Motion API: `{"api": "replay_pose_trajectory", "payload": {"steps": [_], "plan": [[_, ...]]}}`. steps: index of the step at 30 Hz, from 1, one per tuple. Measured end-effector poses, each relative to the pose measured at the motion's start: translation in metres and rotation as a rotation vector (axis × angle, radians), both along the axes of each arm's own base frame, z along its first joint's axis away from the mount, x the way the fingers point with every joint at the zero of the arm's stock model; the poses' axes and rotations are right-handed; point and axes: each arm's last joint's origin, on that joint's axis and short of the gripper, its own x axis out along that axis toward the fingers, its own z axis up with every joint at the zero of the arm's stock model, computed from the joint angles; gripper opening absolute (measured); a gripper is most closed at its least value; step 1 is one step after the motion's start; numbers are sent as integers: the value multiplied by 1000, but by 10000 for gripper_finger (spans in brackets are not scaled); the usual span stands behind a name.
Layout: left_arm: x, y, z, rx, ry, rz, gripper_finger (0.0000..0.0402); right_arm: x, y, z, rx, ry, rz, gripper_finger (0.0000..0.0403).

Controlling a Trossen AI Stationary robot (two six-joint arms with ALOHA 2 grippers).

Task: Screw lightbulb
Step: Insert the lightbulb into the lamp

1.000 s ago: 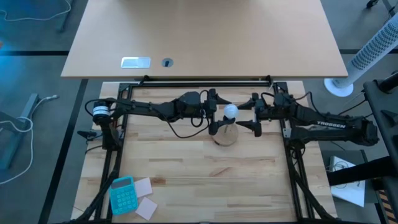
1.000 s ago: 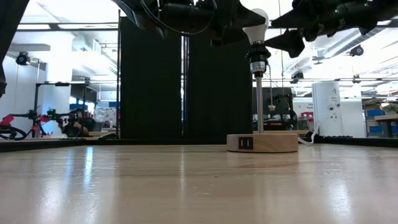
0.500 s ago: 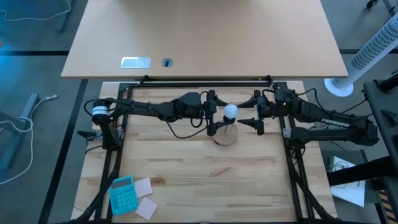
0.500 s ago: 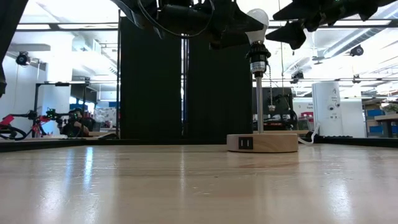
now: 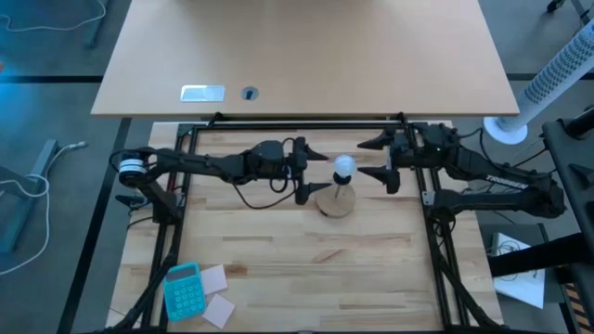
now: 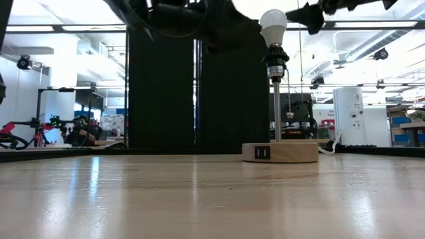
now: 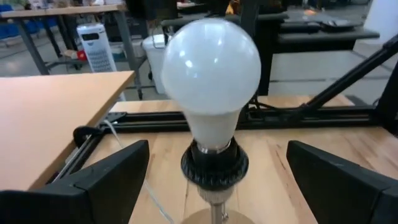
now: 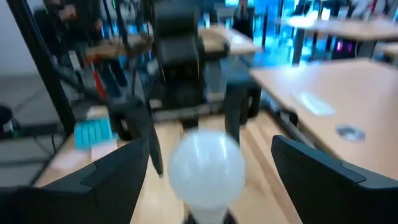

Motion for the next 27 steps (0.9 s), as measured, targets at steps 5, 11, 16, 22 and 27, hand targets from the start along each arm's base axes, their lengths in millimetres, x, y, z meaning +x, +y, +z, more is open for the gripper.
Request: {"api": "replay_pose_trajectory", "payload": {"steps": [5,11,16,22,27], "plan": [[-20,-4,-3,-63,-98,8,371,9,-2,4,-2,-58,26,333],[-36,-9,-5,-169,-194,5,371,28,-6,14,35,-215,255,333],[-38,-18,0,-167,-210,-26,371,42,-22,12,54,-191,219,334],[-41,-20,5,-213,-225,-44,371,45,-41,27,52,-204,277,334],[-40,-22,5,-229,-225,-53,371,51,-56,32,83,-169,371,332]]}}
